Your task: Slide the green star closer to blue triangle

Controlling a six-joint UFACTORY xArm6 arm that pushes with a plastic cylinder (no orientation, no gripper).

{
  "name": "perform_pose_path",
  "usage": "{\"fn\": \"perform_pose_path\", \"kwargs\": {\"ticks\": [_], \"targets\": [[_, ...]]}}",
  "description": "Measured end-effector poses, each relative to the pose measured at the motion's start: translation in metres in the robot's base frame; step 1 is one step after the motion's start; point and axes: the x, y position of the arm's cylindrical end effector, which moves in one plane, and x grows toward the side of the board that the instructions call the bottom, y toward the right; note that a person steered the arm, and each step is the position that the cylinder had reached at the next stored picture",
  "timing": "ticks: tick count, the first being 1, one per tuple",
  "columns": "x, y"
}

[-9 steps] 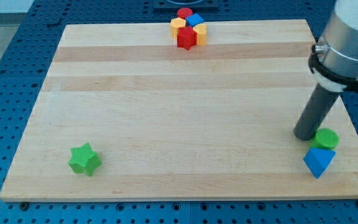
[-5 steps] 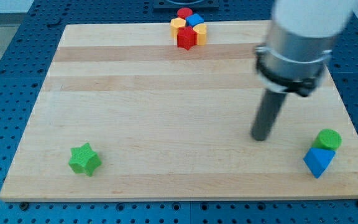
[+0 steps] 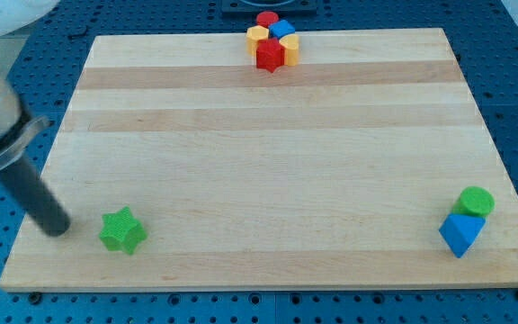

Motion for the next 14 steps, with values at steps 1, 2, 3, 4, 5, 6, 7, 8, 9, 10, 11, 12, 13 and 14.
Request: {"fn": "perform_pose_path", "kwargs": {"ticks": [1,2,3,4,5,6,7,8,9,10,11,12,13,14], "targets": [[0.012,0.004],[0.010,0.043],[-0.002,0.093],[-0.018,0.144],[-0.031,0.190],[-0.034,0.219],[-0.033,0.215],[-0.029,0.195],[-0.024,0.198],[-0.024,0.242],[-0.024,0.300],[-0.024,0.328],[-0.025,0.308],[-0.023,0.278]]}}
